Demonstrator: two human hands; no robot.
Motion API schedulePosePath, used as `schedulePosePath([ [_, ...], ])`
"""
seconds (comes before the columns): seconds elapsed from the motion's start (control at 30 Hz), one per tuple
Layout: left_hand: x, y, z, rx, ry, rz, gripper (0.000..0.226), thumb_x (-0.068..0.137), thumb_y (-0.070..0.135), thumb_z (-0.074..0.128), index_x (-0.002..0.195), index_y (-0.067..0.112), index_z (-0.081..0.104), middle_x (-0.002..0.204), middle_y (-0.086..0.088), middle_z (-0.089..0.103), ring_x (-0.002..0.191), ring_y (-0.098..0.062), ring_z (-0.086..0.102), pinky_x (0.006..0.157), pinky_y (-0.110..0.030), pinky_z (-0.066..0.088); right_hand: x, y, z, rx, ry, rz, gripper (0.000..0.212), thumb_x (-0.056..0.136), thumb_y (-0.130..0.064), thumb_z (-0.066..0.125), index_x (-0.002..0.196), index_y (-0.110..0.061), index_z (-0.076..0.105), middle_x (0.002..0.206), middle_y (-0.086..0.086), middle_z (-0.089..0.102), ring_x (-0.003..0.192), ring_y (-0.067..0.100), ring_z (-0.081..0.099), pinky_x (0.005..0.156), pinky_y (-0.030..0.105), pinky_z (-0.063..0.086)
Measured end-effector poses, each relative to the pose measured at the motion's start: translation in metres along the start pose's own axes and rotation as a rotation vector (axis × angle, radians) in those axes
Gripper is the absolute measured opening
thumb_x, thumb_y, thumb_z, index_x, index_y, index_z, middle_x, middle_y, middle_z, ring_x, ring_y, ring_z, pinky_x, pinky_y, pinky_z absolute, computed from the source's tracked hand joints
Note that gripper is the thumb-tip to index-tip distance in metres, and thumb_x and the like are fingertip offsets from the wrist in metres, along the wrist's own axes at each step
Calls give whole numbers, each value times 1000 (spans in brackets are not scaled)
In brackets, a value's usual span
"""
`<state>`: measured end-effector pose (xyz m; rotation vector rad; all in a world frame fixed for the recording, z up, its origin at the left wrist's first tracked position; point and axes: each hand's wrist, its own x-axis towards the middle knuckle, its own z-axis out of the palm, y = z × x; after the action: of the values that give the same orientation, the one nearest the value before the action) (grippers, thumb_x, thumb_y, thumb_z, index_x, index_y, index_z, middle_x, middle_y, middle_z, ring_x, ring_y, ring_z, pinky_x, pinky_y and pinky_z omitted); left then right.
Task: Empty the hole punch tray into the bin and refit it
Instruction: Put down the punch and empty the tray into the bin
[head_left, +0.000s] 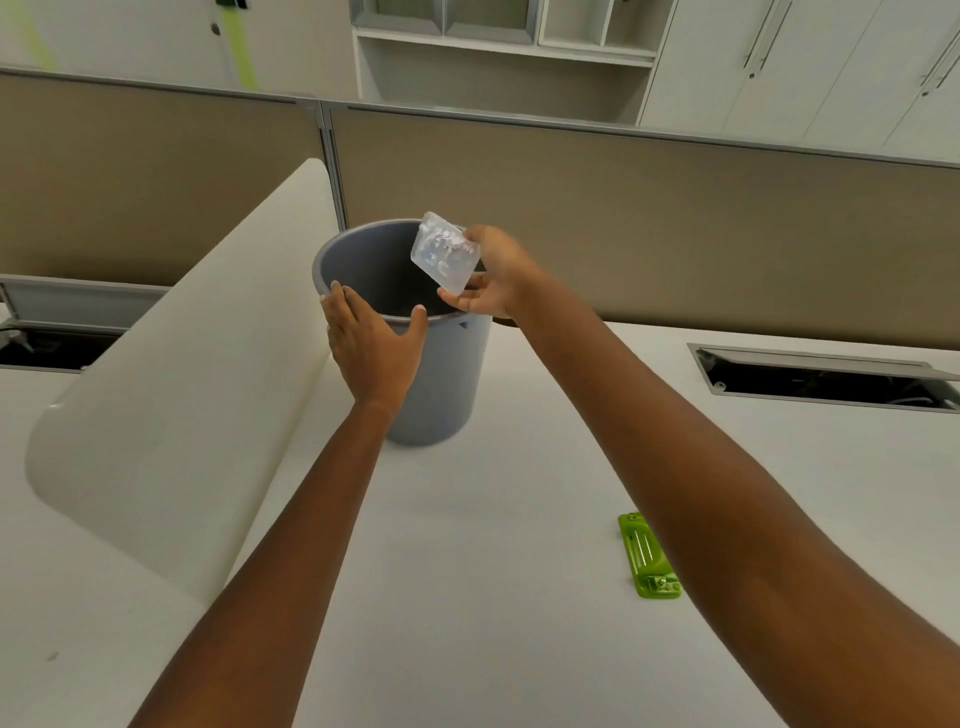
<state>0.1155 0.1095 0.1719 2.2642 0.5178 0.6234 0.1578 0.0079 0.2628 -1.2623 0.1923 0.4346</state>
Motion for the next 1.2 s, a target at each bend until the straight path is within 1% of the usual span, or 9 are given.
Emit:
schedulePosePath([
  [0.1, 0, -2, 0, -1, 1, 15, 89, 87, 47, 53, 147, -1, 7, 158, -15, 8, 146, -29, 8, 119, -40, 16, 12, 1, 16, -412, 102, -67, 38, 88, -23, 53, 121, -5, 48, 125, 16, 54, 111, 29, 54, 89, 36, 50],
  [0.2, 0, -4, 1, 3, 9, 22, 93, 85, 50, 54, 147, 1, 6, 158, -15, 8, 146, -29, 8, 118, -38, 13, 16, 6, 29, -917, 115, -208, 38, 85, -26, 56, 115, -3, 57, 102, 10, 60, 89, 22, 56, 75, 27, 50],
  [0.27, 1, -4, 1, 8, 21, 23, 96, 83, 52, 56, 148, 3, 5, 158, -14, 9, 146, -28, 9, 118, -38, 14, 17, 7, 35, -1055, 61, -215, 39, 84, -26, 58, 114, -2, 58, 97, 11, 59, 84, 19, 53, 73, 26, 49],
  [0.37, 1, -4, 1, 11, 20, 24, 99, 81, 54, 57, 148, 4, 4, 158, -14, 9, 146, -28, 10, 118, -38, 14, 19, 7, 38, -1030, -30, -169, 43, 82, -22, 61, 119, -1, 57, 120, 17, 60, 89, 21, 49, 93, 35, 49],
  [0.5, 1, -4, 1, 14, 17, 26, 99, 82, 53, 57, 148, 3, 3, 158, -14, 8, 146, -28, 9, 118, -38, 14, 22, 9, 35, -1045, 13, -219, 38, 81, -24, 62, 113, -4, 59, 100, 10, 58, 89, 21, 55, 83, 30, 52],
  [0.63, 1, -5, 0, 26, 13, 32, 99, 82, 54, 56, 148, 4, 2, 159, -14, 8, 146, -28, 9, 118, -37, 15, 22, 8, 32, -990, 7, -177, 41, 80, -23, 63, 116, -5, 56, 107, 12, 58, 102, 27, 58, 96, 39, 51],
  [0.77, 0, -4, -1, 26, 18, 32, 99, 82, 55, 55, 148, 4, 3, 159, -13, 8, 146, -29, 10, 117, -39, 16, 20, 5, 29, -1059, -23, -170, 41, 82, -24, 62, 118, -5, 58, 116, 13, 60, 108, 29, 59, 97, 38, 52],
  [0.97, 1, -5, -1, 34, 24, 41, 96, 83, 54, 54, 148, 4, 4, 159, -14, 8, 146, -29, 9, 118, -38, 16, 18, -2, 20, -994, 5, -233, 40, 92, -28, 51, 121, -2, 55, 124, 19, 60, 108, 32, 62, 95, 39, 53],
  [1.2, 0, -9, 1, 49, 31, 60, 95, 83, 56, 51, 148, 4, 4, 158, -15, 9, 146, -29, 10, 118, -40, 15, 19, -2, 12, -875, 40, -240, 31, 93, -14, 49, 119, 2, 55, 124, 23, 58, 110, 35, 59, 91, 41, 54],
])
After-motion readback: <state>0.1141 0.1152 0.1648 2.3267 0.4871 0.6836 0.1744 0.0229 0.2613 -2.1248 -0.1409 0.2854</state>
